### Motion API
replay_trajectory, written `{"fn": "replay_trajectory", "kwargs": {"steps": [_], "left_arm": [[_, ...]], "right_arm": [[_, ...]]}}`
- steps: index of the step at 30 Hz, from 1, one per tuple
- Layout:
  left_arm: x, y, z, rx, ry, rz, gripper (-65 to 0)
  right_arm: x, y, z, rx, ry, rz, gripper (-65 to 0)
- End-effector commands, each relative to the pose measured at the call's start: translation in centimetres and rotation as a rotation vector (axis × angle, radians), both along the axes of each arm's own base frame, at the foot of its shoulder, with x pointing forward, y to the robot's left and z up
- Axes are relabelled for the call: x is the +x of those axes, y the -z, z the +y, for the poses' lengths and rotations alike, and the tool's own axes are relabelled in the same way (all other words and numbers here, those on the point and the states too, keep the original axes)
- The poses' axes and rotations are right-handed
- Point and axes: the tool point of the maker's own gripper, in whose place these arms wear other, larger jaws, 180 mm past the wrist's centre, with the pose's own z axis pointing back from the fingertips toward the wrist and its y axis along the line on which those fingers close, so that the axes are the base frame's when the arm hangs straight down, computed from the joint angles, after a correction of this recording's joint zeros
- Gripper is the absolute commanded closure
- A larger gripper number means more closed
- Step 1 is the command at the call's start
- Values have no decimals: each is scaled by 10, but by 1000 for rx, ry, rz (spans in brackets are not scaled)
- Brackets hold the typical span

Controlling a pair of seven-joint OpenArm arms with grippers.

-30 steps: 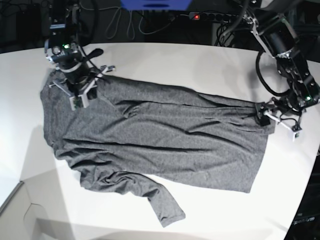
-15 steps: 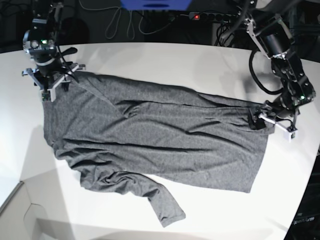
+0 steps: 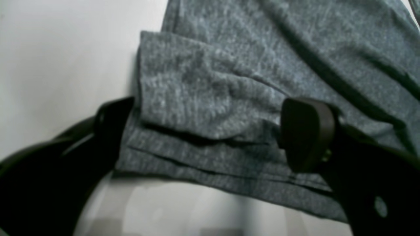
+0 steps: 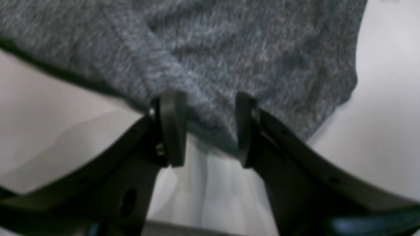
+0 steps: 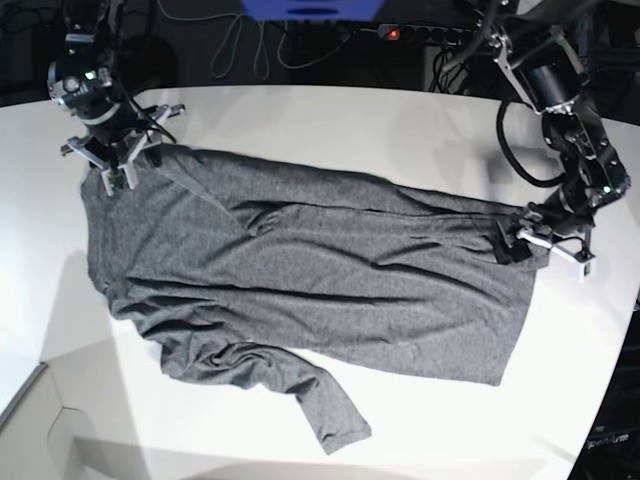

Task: Layout the t-shirt on the table in an organized manner, then fold the t-shirt properly
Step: 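Hold both shirt corners and drag the right gripper further outward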

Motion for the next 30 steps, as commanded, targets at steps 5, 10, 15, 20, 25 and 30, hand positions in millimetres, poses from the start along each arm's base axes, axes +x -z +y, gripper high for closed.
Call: {"fn": "replay_trajectory", "kwargs": {"steps": [5,10,15,20,25,30], "left_arm": [[-8,7,-1,3,16,52,-650],[-8,7,-1,2,16,51,-650],[-8,7,-1,3,16,52,-650],[-8,7,-1,3,16,52,-650],[-8,7,-1,3,16,52,-650],[-9,7,0,3,13,53,-650]], "right_arm": [[8,-7,7,9,-28,-32,-251],[9,-1,7,15,-27,-21,-196],[14,-2,7,16,-27,-27,-98],[13,-2,7,15,-27,-23,-84],[12,-1,11,18,-55,-16,-3],[11,-1,15,21,-93,-12,0]]}}
